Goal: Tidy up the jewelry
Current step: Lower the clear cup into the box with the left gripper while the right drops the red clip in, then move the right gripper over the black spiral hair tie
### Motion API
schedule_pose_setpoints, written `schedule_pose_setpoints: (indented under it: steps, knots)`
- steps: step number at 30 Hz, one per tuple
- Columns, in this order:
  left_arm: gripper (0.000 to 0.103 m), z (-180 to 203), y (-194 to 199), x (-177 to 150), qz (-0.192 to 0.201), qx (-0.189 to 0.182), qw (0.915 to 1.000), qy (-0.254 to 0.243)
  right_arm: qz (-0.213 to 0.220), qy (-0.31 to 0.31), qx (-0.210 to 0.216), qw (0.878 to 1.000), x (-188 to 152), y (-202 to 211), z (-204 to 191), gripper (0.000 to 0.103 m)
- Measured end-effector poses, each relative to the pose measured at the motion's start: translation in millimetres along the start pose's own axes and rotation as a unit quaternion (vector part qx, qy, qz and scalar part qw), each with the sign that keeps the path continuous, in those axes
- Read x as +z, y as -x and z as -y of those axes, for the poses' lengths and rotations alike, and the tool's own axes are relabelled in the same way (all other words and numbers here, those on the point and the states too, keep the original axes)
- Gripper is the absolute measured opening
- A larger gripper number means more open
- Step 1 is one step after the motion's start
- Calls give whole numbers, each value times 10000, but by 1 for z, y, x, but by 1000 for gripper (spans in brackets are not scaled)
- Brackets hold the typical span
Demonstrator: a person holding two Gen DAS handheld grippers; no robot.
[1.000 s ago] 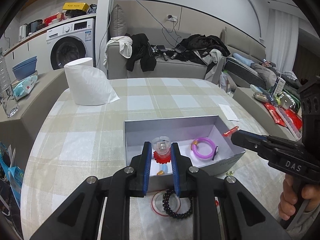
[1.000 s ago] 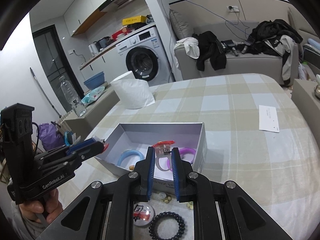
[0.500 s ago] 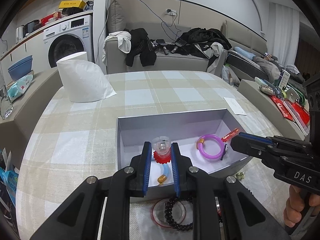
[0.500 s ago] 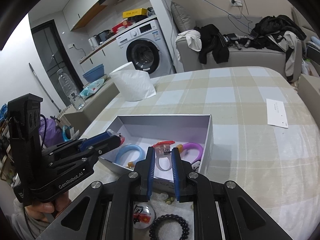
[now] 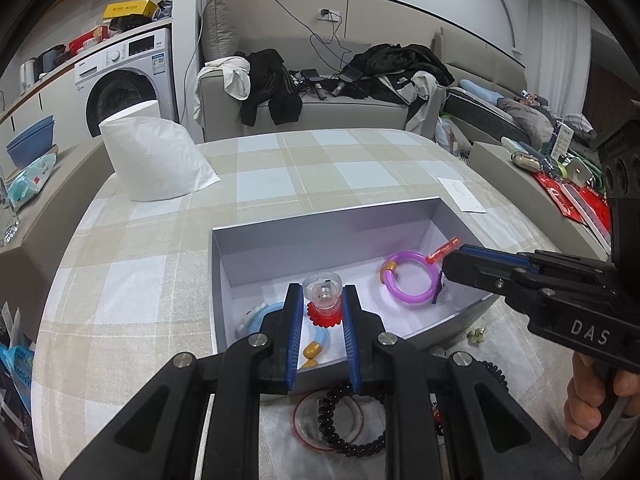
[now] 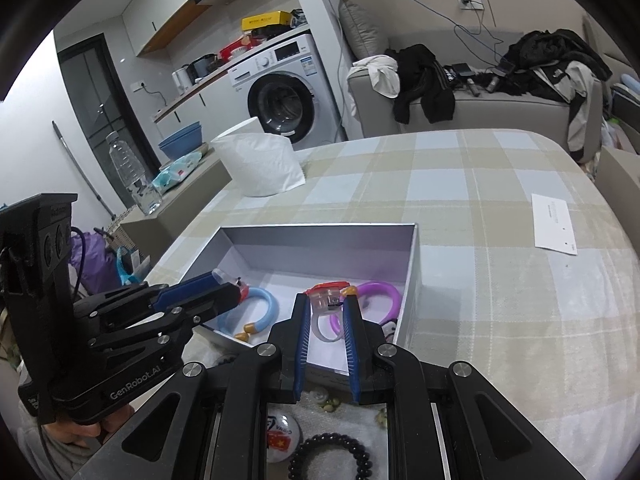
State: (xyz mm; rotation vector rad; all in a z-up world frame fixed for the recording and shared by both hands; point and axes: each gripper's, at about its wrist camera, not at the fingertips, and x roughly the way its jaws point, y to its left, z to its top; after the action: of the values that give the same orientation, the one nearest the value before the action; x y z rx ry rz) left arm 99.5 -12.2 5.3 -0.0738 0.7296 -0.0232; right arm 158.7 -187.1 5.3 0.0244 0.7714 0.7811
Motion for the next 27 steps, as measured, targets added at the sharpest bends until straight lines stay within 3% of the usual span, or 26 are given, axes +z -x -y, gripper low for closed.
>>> schedule_pose_setpoints:
  steps: [12,14,15,16,18,20,21,25,27]
  knots:
    - [15,0,2,1,3,-83,10000,-1,-30,-87,-39,9999,2,1,3,17]
    - [16,2,8,2,88,-74,9999,-36,-10,-106,22,9999,2,3,2,24]
    - [18,4,10,2,116,-47,9999,-53,44,-97,65,9999,3,6,1,35]
    - [25,5,14,2,149,-4,9999,-71,92,-87,67,9999,3,10,0,44]
    - [39,8,22,1,239,1,9996,-132,204,-62,214,9995,2,19,-3,73]
    - [65,10,31,1,349,13,9992,-177,326,-38,220,9992,2,28,-7,87]
    - [69,11,36,0,404,29,9990,-184,432,-10,183,9989,1,36,-8,93]
    - [98,9,52,-9,497,-19,9987,-112,530,45,29,9986,-3,55,-8,103]
    - [102,6,57,-17,572,-72,9983,19,460,122,-139,9988,-7,59,-6,103]
